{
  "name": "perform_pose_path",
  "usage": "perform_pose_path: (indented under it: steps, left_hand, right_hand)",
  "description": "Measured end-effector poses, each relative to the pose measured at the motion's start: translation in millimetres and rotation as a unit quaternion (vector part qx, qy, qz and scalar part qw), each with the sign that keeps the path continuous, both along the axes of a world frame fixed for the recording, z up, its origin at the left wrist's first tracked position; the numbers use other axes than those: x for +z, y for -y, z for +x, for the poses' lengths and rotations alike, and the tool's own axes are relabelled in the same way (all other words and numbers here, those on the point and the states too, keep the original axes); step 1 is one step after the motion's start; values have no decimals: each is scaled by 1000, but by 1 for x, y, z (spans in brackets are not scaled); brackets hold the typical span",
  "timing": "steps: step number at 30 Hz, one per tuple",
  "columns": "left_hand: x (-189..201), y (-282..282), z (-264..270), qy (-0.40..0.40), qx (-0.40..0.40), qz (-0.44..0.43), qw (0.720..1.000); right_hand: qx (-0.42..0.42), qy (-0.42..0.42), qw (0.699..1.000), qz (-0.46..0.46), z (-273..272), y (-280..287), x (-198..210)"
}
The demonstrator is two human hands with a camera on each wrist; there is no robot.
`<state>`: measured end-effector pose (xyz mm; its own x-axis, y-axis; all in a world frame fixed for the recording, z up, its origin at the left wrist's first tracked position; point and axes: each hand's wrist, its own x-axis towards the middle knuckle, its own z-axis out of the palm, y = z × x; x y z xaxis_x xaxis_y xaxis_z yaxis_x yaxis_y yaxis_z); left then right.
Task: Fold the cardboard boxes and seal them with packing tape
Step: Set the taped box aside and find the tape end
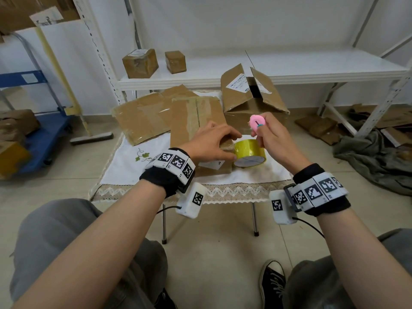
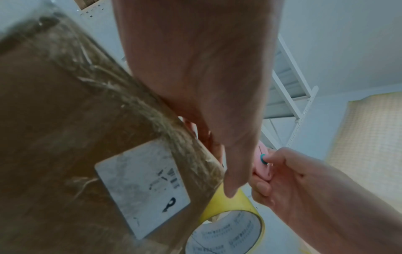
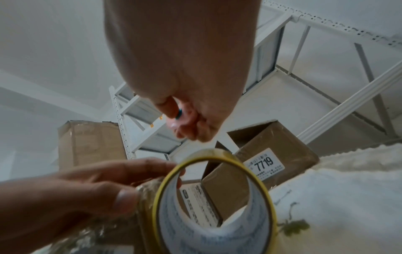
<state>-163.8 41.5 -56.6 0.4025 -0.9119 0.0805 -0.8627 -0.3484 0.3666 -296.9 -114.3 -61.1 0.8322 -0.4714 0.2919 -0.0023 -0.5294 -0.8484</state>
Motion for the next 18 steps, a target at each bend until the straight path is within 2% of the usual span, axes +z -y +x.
perform_pose_path:
  steps: [5,12,18]
  left_hand:
    - [6,9,-3,55,8,29,998]
    - [3,17,-8,114,21,64,991]
    - [1,17,-11,116,36,44,992]
  right_hand:
    - [31,-95,995,-5,-9,2,3]
    - [65,-144,986,-56,-15,2,15]
    - [57,-185,973,-125,-17,-4,23]
